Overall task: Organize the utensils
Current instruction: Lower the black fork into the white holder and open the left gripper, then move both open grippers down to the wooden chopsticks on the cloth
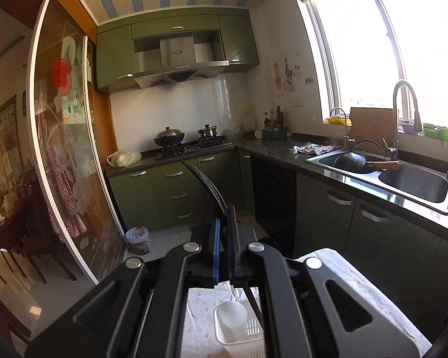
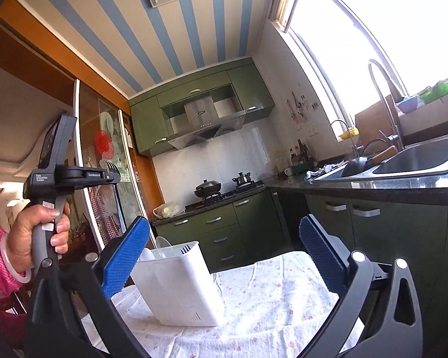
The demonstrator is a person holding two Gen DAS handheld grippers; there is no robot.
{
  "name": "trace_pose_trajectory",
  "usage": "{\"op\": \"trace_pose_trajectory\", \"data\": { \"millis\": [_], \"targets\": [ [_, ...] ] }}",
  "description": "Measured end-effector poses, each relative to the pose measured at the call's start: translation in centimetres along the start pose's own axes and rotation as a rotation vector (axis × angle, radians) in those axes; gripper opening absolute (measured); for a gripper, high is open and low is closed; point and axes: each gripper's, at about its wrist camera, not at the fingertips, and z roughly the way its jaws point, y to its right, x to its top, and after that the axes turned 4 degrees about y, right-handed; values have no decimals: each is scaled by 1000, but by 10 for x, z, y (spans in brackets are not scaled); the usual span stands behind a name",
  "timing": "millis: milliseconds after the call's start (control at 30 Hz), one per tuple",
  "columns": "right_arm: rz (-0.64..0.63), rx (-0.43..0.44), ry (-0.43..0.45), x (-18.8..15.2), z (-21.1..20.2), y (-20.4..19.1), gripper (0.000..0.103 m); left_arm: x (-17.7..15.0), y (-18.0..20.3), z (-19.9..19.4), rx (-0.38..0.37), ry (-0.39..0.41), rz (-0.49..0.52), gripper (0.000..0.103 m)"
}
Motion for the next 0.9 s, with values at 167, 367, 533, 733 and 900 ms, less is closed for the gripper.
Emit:
{"op": "trace_pose_trajectory", "data": {
  "millis": [167,367,533,733,900],
  "targets": [
    [20,-10,13,10,1,11,99,-17,8,28,16,-36,15,4],
    [18,-2,15,17,16,5,99,-48,10,38,16,-75,35,4],
    [11,-5,-3,15,21,3,99,-70,9,43,17,-101,32,5],
    [-10,-9,-9,13,26,-1,99,-80,4,42,10,-129,15,30],
    [-14,0,-60,6,36,-3,99,-80,-16,19,-3,-175,-64,44]
  ]
}}
